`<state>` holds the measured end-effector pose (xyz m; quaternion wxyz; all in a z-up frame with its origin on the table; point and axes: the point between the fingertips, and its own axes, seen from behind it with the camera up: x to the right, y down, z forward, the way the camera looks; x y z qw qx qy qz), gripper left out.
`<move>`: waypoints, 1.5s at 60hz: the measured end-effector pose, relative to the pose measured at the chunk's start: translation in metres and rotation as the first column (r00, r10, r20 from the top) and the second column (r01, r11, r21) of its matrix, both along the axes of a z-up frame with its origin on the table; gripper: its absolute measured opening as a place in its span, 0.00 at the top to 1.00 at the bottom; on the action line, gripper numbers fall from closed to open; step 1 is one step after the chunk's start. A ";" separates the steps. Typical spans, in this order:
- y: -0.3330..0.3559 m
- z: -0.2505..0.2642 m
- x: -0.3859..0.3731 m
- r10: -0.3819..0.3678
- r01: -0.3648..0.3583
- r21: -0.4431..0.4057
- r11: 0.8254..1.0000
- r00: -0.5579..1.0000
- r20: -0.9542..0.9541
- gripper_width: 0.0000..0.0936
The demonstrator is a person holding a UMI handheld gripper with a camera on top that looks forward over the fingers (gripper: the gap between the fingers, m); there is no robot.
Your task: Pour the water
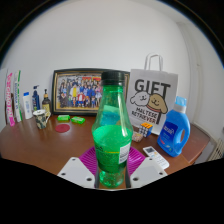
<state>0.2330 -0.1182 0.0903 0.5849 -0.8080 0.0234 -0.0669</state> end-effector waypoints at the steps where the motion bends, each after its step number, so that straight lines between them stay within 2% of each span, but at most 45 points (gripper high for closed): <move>1: 0.001 0.002 -0.002 0.002 -0.002 -0.001 1.000 1.000 0.006 0.63; 12: 0.029 0.042 -0.004 -0.030 0.029 0.010 1.000 0.992 0.121 0.63; 23: 0.082 0.111 -0.031 -0.060 0.048 0.042 0.998 0.939 0.339 0.63; 33: 0.151 0.160 -0.080 -0.040 0.011 0.052 0.999 0.794 0.606 0.63; 39: 0.188 0.175 -0.120 -0.010 -0.022 0.032 0.999 0.647 0.763 0.63; 44: 0.218 0.178 -0.157 0.032 -0.078 0.006 0.997 0.482 0.876 0.63; 52: 0.260 0.160 -0.206 0.083 -0.123 -0.058 0.991 0.200 0.976 0.63; 60: 0.289 0.134 -0.234 0.142 -0.113 -0.147 0.983 -0.054 0.988 0.63; 72: 0.312 0.119 -0.261 0.142 -0.133 -0.200 0.971 -0.354 0.924 0.63; 83: 0.319 0.116 -0.263 0.160 -0.128 -0.229 0.965 -0.404 0.901 0.63; 90: 0.317 0.123 -0.261 0.163 -0.146 -0.217 0.965 -0.311 0.936 0.63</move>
